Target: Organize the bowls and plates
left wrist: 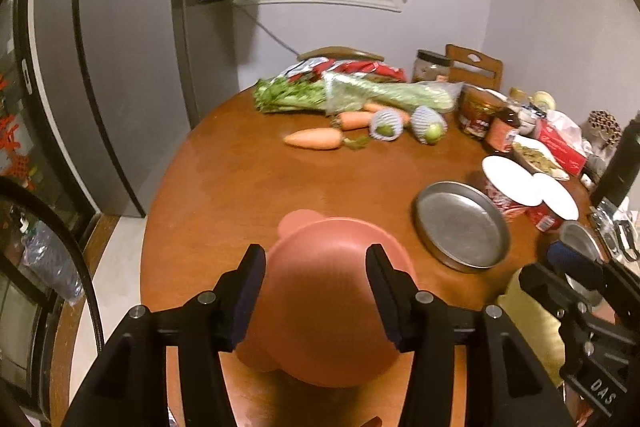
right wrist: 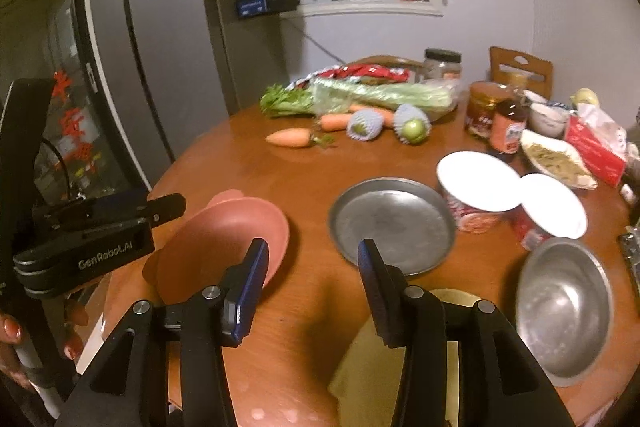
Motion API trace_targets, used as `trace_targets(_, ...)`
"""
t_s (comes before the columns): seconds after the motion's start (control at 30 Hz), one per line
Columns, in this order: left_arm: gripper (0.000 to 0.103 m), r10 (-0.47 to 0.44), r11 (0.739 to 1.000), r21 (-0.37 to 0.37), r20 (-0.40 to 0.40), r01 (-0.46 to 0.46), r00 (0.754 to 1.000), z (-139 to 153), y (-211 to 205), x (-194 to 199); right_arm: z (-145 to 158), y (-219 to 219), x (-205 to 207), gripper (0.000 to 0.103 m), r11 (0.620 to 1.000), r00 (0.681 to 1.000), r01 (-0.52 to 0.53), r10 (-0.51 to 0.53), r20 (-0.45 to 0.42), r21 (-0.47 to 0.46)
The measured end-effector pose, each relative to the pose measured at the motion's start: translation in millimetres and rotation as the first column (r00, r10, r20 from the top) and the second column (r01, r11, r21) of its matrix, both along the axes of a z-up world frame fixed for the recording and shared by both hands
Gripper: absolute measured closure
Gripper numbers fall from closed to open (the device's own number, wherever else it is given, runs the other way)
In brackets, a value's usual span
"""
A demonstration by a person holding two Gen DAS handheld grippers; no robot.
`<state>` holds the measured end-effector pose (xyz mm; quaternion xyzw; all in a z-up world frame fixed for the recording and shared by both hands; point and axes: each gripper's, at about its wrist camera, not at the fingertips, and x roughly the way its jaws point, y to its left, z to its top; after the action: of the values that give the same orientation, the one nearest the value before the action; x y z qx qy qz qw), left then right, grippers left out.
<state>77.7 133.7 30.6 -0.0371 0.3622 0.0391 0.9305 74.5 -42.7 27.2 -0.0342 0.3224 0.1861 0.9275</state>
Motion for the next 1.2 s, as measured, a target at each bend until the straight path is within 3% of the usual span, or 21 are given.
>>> trace_targets(0.17,0.050,-0.030,1.000,0.011,0.024,0.030,0.999,10.3,-18.1,-9.6,15.0,-20.8,-11.6,0.048,0.999,0.999,0.038,-0.038,0.031,0.007)
trace_targets(0.7,0.049,-0.132,0.991,-0.005,0.070,0.133,0.989,23.1,-71.4,-26.4,42.6,-110.7,-51.2,0.046,0.977,0.975,0.206,-0.211,0.076,0.058)
trace_targets(1.2,0.049,-0.249,0.968,-0.014,-0.058,0.249,0.967,-20.2,-121.7,-21.0,13.1,-151.9,-71.3,0.045,0.963,0.963,0.269,-0.269,-0.004,0.022)
